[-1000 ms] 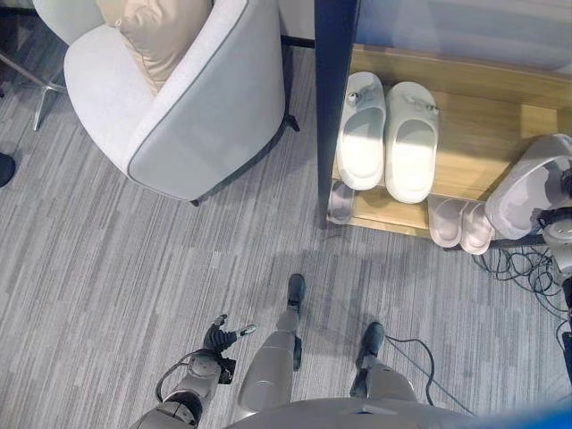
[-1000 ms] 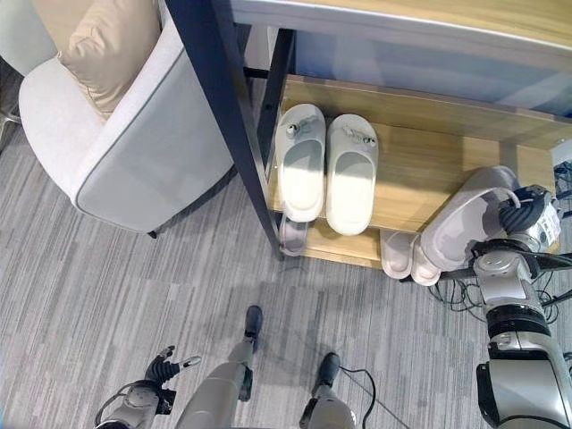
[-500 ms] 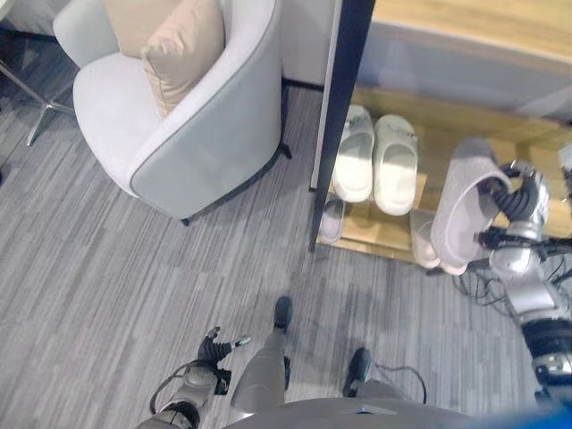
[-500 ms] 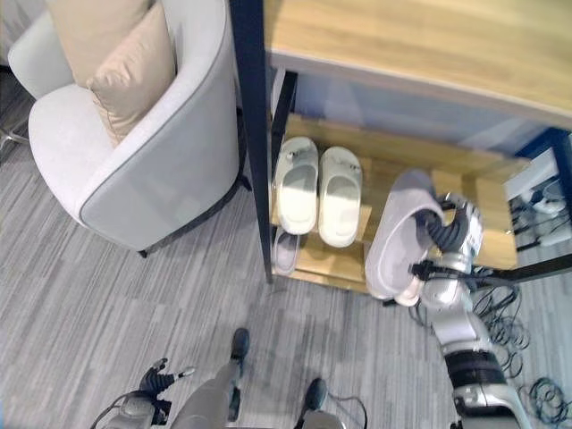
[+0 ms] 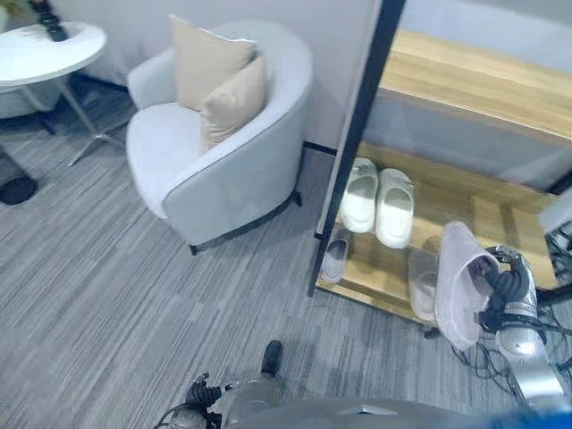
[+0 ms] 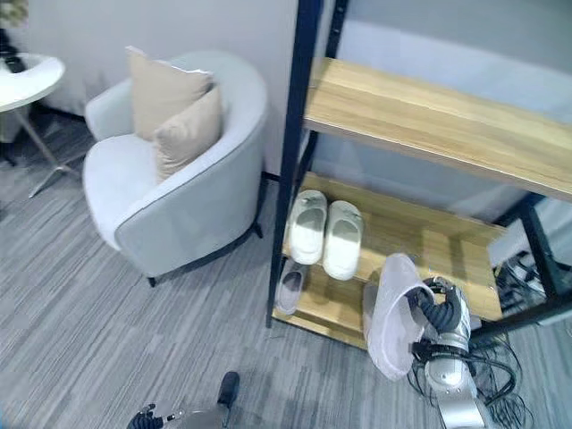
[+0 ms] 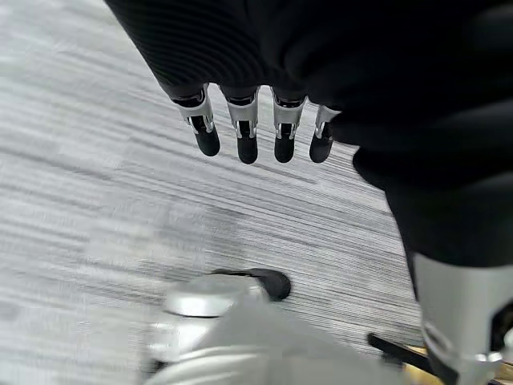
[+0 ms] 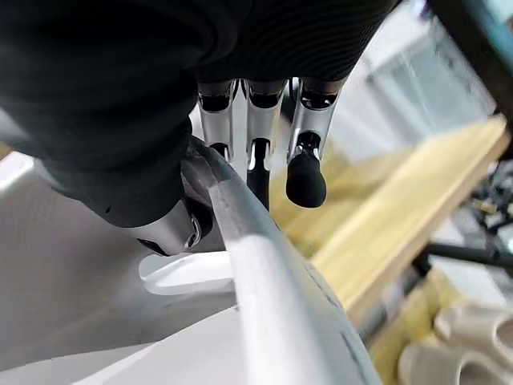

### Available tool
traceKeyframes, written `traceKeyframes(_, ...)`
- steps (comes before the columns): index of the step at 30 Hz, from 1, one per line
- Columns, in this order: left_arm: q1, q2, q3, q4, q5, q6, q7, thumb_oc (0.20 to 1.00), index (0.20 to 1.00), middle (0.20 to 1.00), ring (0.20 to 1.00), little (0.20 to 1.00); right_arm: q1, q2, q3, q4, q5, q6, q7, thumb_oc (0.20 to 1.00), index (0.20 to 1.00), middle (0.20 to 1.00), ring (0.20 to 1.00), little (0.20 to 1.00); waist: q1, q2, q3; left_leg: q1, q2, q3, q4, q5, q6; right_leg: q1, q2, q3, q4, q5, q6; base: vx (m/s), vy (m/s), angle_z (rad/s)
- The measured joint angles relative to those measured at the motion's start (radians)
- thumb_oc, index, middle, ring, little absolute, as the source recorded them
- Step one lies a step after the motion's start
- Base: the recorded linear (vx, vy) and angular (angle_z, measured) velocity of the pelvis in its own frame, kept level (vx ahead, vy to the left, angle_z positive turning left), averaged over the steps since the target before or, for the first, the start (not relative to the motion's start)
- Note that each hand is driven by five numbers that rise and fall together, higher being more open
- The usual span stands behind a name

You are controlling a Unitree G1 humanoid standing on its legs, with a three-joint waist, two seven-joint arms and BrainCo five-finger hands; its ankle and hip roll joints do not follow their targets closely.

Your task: Arrange the slippers neatly on the shoe rack.

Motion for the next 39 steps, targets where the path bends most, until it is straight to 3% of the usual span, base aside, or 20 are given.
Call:
traceKeyframes(2,0.017,-0.002,0.006,0.03,0.004,0.004,-0.001,1.0,1.0,1.0,1.0,1.0,0.016,0.049,0.008,-0.03,0.011,-0.007,0.029,0.2,0.2,0.2,0.2,0.2,-0.02,0.006,0.001,0.022,-0.03,0.079,0.064,-0.072,0.039,0.01,-0.047,0.053,0.036,0.0,0.014,0.06,0.292,-0.61)
traceKeyframes(5,-0.001,-0.002,0.01,0.045,0.006,0.006,-0.006,1.0,1.0,1.0,1.0,1.0,0.072,0.084,0.012,-0.03,0.022,-0.007,0.065,0.2,0.2,0.2,0.2,0.2,-0.068,0.022,0.017,0.087,-0.062,0.102,0.039,-0.087,0.076,0.02,-0.108,0.081,0.136,0.009,0.018,0.02,0.259,-0.26)
traceKeyframes(7,-0.029,0.015,0.007,0.042,0.031,-0.002,-0.008,1.0,1.0,1.0,1.0,1.0,0.078,0.081,0.017,-0.022,0.037,-0.006,0.097,0.2,0.2,0.2,0.2,0.2,-0.082,0.035,0.019,0.154,-0.075,0.124,-0.012,-0.091,0.104,-0.045,-0.166,0.12,0.318,0.02,0.016,-0.03,0.27,-0.41)
traceKeyframes(9,-0.056,0.03,0.006,0.042,0.042,-0.002,-0.009,1.0,1.0,1.0,1.0,1.0,0.04,0.076,0.052,-0.012,0.048,-0.008,0.11,0.2,0.2,0.2,0.2,0.2,-0.1,0.051,0.04,0.186,-0.087,0.135,-0.007,-0.082,0.151,-0.174,-0.227,0.183,0.583,0.083,0.036,-0.02,0.148,-0.24)
traceKeyframes(10,-0.066,0.041,0.004,0.038,0.042,-0.009,-0.007,1.0,1.0,1.0,1.0,1.0,0.056,0.074,0.086,0.003,0.048,-0.008,0.12,0.2,0.2,0.2,0.2,0.2,-0.11,0.064,0.052,0.208,-0.09,0.129,-0.013,-0.1,0.165,-0.241,-0.228,0.219,0.668,0.037,0.071,-0.02,0.014,-0.06)
traceKeyframes(11,-0.07,0.054,0.008,0.042,0.042,-0.007,-0.007,1.0,1.0,1.0,1.0,1.0,0.053,0.073,0.131,0.005,0.047,-0.008,0.131,0.2,0.2,0.2,0.2,0.2,-0.105,0.062,0.06,0.218,-0.09,0.13,-0.018,-0.097,0.162,-0.277,-0.199,0.247,0.654,0.002,0.068,-0.04,-0.066,-0.01)
traceKeyframes(14,-0.047,0.039,-0.002,0.051,0.063,-0.027,-0.008,1.0,1.0,1.0,1.0,1.0,0.036,0.103,0.163,0.083,0.047,-0.015,0.139,0.2,0.2,0.2,0.2,0.2,-0.087,0.044,0.099,0.215,-0.099,0.124,-0.024,-0.103,0.141,-0.308,-0.073,0.259,0.343,-0.016,0.058,-0.03,-0.149,0.33)
traceKeyframes(15,-0.074,0.019,0.031,0.173,0.083,0.007,-0.011,1.0,1.0,1.0,1.0,1.0,0.043,0.11,0.179,0.058,0.047,-0.018,0.149,0.2,0.2,0.2,0.2,0.2,-0.092,0.044,0.116,0.2,-0.097,0.132,-0.017,-0.133,0.082,-0.302,-0.004,0.318,0.255,-0.006,0.04,0.03,-0.162,0.88)
traceKeyframes(16,-0.047,0.01,0.028,0.152,0.084,0.01,-0.01,1.0,1.0,1.0,1.0,1.0,0.05,0.099,0.177,0.064,0.047,-0.021,0.151,0.2,0.2,0.2,0.2,0.2,-0.098,0.043,0.123,0.198,-0.093,0.138,0.002,-0.131,0.059,-0.289,0.033,0.32,0.279,-0.001,0.021,0.01,-0.168,0.89)
traceKeyframes(19,-0.014,0.015,0.025,0.087,0.081,0.008,-0.001,1.0,1.0,1.0,1.0,1.0,0.025,0.091,0.171,0.121,0.047,-0.021,0.151,0.2,0.2,0.2,0.2,0.2,-0.079,0.027,0.129,0.173,-0.113,0.156,0.051,-0.147,0.083,-0.284,0.03,0.317,0.37,-0.04,-0.036,-0.04,-0.115,0.18)
traceKeyframes(21,-0.021,0.019,-0.006,0.039,0.078,-0.001,0.003,1.0,1.0,1.0,1.0,1.0,-0.019,0.091,0.161,0.159,0.047,-0.021,0.14,0.2,0.2,0.2,0.2,0.2,-0.073,0.019,0.146,0.142,-0.113,0.146,0.08,-0.147,0.086,-0.282,0.011,0.316,0.368,-0.054,-0.045,-0.08,-0.153,0.06)
traceKeyframes(24,-0.053,0.006,-0.025,-0.001,0.063,-0.016,0.015,1.0,1.0,1.0,1.0,1.0,-0.032,0.09,0.131,0.195,0.027,-0.011,0.095,0.2,0.2,0.2,0.2,0.2,-0.091,0.034,0.186,0.116,-0.083,0.13,0.127,-0.156,0.082,-0.268,0.022,0.282,0.36,-0.062,-0.055,-0.07,-0.071,0.15)
traceKeyframes(26,-0.053,0.011,-0.047,-0.002,0.06,-0.018,0.038,1.0,1.0,1.0,1.0,1.0,-0.032,0.074,0.108,0.233,0.022,-0.007,0.044,0.2,0.2,0.2,0.2,0.2,-0.103,0.04,0.204,0.092,-0.053,0.134,0.192,-0.182,0.085,-0.284,0.051,0.288,0.384,-0.084,-0.09,-0.11,0.016,-0.35)
traceKeyframes(28,-0.061,0.016,-0.048,-0.001,0.059,-0.023,0.043,1.0,1.0,1.0,1.0,1.0,-0.051,0.065,0.106,0.26,0.0,0.004,0.024,0.2,0.2,0.2,0.2,0.2,-0.104,0.048,0.216,0.063,-0.033,0.159,0.218,-0.193,0.087,-0.321,0.065,0.305,0.396,-0.081,-0.086,-0.09,0.03,-0.55)
traceKeyframes(30,-0.069,0.02,-0.049,-0.012,0.057,-0.029,0.044,1.0,1.0,1.0,1.0,1.0,-0.077,0.057,0.109,0.27,-0.012,0.014,0.013,0.2,0.2,0.2,0.2,0.2,-0.097,0.068,0.257,0.059,0.009,0.201,0.237,-0.203,0.093,-0.359,0.049,0.261,0.491,-0.07,0.04,-0.16,-0.108,-0.54)
traceKeyframes(31,-0.097,0.027,-0.051,-0.043,0.05,-0.027,0.045,1.0,1.0,1.0,1.0,1.0,-0.092,0.026,0.13,0.269,-0.013,0.015,0.007,0.2,0.2,0.2,0.2,0.2,-0.092,0.072,0.284,0.037,0.005,0.205,0.272,-0.209,0.084,-0.436,-0.008,0.213,0.643,-0.112,0.004,-0.15,-0.126,-0.07)
traceKeyframes(33,-0.15,0.07,-0.055,-0.087,0.033,-0.041,0.049,1.0,1.0,1.0,1.0,1.0,-0.11,0.024,0.164,0.272,-0.013,0.016,-0.004,0.2,0.2,0.2,0.2,0.2,-0.09,0.03,0.313,-0.046,-0.015,0.174,0.399,-0.254,0.065,-0.434,-0.026,0.276,0.608,-0.143,-0.05,-0.11,-0.086,0.4)
traceKeyframes(34,-0.192,0.083,-0.064,-0.09,0.03,-0.05,0.064,1.0,1.0,1.0,1.0,1.0,-0.172,0.02,0.175,0.299,-0.021,0.016,-0.004,0.2,0.2,0.2,0.2,0.2,-0.086,0.037,0.359,-0.102,0.016,0.164,0.484,-0.29,0.052,-0.467,-0.004,0.265,0.639,-0.157,-0.111,-0.06,-0.078,0.04)
traceKeyframes(36,-0.204,0.088,-0.088,-0.107,0.028,-0.048,0.07,1.0,1.0,1.0,1.0,1.0,-0.257,0.002,0.181,0.277,-0.032,0.008,-0.005,0.2,0.2,0.2,0.2,0.2,-0.079,0.043,0.368,-0.213,0.066,0.177,0.547,-0.31,0.038,-0.556,-0.006,0.212,0.665,-0.155,-0.109,-0.05,-0.049,-0.44)
traceKeyframes(39,-0.198,0.09,-0.089,-0.164,0.018,-0.059,0.084,1.0,1.0,1.0,1.0,1.0,-0.279,-0.045,0.164,0.279,-0.031,0.002,-0.019,0.2,0.2,0.2,0.2,0.2,-0.09,0.055,0.372,-0.272,0.066,0.149,0.616,-0.323,0.033,-0.62,-0.009,0.206,0.73,-0.173,-0.13,-0.07,-0.032,-0.12)
